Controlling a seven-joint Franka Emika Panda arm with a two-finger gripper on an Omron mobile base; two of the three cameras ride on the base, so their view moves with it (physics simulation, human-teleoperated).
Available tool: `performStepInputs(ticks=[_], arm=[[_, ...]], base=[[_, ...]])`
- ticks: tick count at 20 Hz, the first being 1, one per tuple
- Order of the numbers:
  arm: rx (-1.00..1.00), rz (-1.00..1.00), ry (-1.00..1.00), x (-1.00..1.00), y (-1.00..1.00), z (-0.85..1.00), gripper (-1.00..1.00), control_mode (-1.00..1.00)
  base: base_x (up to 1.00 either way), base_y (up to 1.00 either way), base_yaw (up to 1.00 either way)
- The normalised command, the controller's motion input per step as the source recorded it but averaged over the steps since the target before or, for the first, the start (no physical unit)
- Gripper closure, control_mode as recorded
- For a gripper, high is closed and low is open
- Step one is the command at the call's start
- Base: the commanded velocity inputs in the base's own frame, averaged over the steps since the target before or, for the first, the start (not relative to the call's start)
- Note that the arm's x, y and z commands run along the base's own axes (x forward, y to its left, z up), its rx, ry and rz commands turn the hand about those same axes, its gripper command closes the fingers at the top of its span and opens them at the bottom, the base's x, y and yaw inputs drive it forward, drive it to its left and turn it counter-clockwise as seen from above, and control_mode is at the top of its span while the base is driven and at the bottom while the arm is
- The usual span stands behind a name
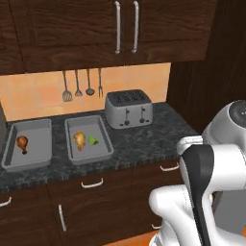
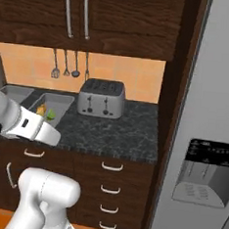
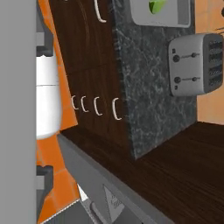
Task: Place one lemon wedge and one chicken drumstick in each tupperware on the nearby counter, to pack two identical lunches.
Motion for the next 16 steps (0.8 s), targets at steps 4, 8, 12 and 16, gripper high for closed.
performStepInputs(ticks=[4, 8, 12, 16], arm=[[0.00, 0.00, 0.00, 0.00, 0.00, 0.00, -1.00, 1.00], [0.00, 0.00, 0.00, 0.00, 0.00, 0.00, -1.00, 1.00], [0.00, 0.00, 0.00, 0.00, 0.00, 0.00, -1.00, 1.00], [0.00, 0.00, 0.00, 0.00, 0.00, 0.00, -1.00, 1.00]], base=[[-0.14, -1.00, 0.00], [0.00, -1.00, 0.00], [0.00, -1.00, 0.00], [0.00, -1.00, 0.00]])
